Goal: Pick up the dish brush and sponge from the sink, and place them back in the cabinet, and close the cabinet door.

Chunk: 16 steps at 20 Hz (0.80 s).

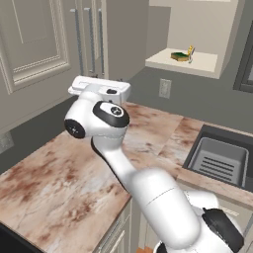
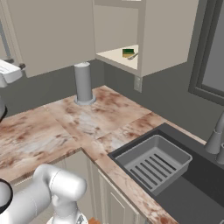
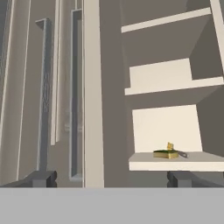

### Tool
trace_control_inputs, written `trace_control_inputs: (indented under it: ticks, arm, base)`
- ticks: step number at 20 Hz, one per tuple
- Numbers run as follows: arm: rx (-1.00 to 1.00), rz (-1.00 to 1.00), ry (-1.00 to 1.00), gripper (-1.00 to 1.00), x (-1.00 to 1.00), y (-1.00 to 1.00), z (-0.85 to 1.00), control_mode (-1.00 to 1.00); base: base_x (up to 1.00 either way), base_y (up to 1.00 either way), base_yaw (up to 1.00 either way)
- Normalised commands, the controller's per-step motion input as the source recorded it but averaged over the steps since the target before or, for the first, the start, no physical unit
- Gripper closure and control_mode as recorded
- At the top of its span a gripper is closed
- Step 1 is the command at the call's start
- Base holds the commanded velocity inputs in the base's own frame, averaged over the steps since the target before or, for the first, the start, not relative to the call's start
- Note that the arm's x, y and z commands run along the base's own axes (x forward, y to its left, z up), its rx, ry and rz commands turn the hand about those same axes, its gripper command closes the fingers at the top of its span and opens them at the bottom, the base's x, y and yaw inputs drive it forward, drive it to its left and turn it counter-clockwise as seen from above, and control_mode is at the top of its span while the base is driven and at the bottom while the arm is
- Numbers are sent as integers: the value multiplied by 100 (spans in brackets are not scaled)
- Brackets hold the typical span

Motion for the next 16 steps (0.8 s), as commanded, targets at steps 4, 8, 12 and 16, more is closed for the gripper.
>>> trace_control_inputs:
  ticks: [4, 8, 12, 16]
  arm:
    - [0, 0, 0, -100, 14, 0, 0, -100]
    - [0, 0, 0, -100, 13, 0, 0, -100]
    - [0, 0, 0, -100, 10, 0, -1, -100]
    - [0, 0, 0, -100, 5, 1, 0, -100]
  base:
    - [0, 0, 0]
    - [0, 0, 0]
    - [0, 0, 0]
    - [0, 0, 0]
